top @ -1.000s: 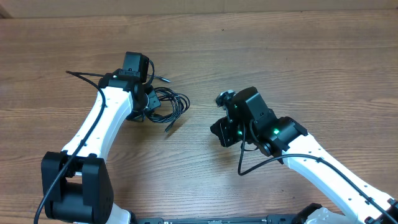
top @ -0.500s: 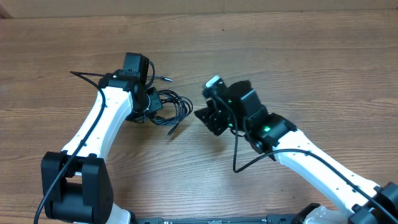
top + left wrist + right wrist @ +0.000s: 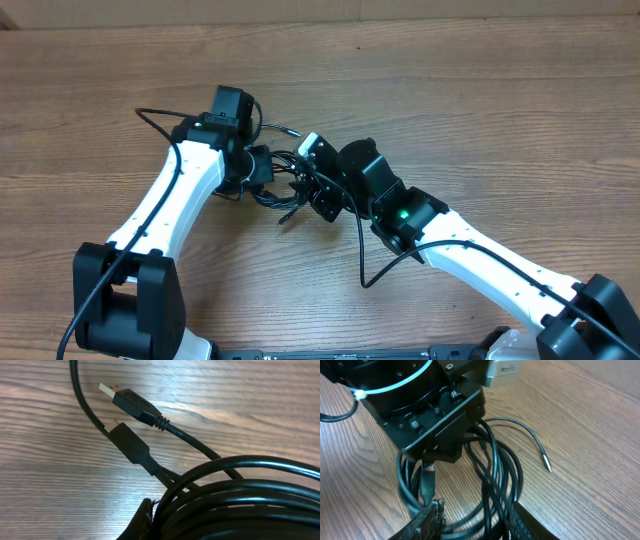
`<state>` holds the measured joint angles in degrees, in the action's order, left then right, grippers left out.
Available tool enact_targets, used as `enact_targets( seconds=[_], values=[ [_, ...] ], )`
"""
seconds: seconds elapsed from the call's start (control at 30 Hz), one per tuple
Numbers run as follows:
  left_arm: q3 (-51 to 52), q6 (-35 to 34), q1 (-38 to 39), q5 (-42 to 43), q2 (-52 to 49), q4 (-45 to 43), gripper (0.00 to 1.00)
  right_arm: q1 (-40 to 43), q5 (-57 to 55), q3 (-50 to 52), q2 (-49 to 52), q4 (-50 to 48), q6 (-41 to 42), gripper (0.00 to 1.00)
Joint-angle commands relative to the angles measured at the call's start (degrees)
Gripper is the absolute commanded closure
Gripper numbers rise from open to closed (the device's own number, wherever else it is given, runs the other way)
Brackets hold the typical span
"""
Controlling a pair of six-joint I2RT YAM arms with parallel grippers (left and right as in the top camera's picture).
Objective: Untangle cables
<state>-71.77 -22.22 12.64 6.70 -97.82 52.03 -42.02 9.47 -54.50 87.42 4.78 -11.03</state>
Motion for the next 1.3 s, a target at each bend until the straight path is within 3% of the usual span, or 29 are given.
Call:
enact_targets(
  seconds=[0.0, 0.17, 0.33, 0.67, 1.27],
  values=[
    [-0.4, 3.5, 1.1, 1.8, 0.4, -0.3, 0.96, 0.1, -0.9, 0.0, 1.7, -0.2, -0.9, 0.60],
    [-0.4, 4.0, 1.6, 1.7, 0.4, -0.3, 0.96, 0.1, -0.9, 0.0, 2.3, 0.9, -0.8, 0.73],
    [-0.4, 4.0, 1.6, 1.8, 0.4, -0.5, 0.96, 0.1, -0.9, 0.0, 2.3, 4.1, -0.8, 0.75],
    [-0.4, 4.1, 1.6, 2.5, 0.4, -0.6, 0.96, 0.1, -1.0, 0.1, 3.0, 6.0, -0.9, 0.74],
    [-0.4, 6.0, 1.6, 2.1, 0.4, 0.1, 0.96, 0.0, -15.3, -2.2, 1.4, 2.3, -0.9, 0.63]
  ],
)
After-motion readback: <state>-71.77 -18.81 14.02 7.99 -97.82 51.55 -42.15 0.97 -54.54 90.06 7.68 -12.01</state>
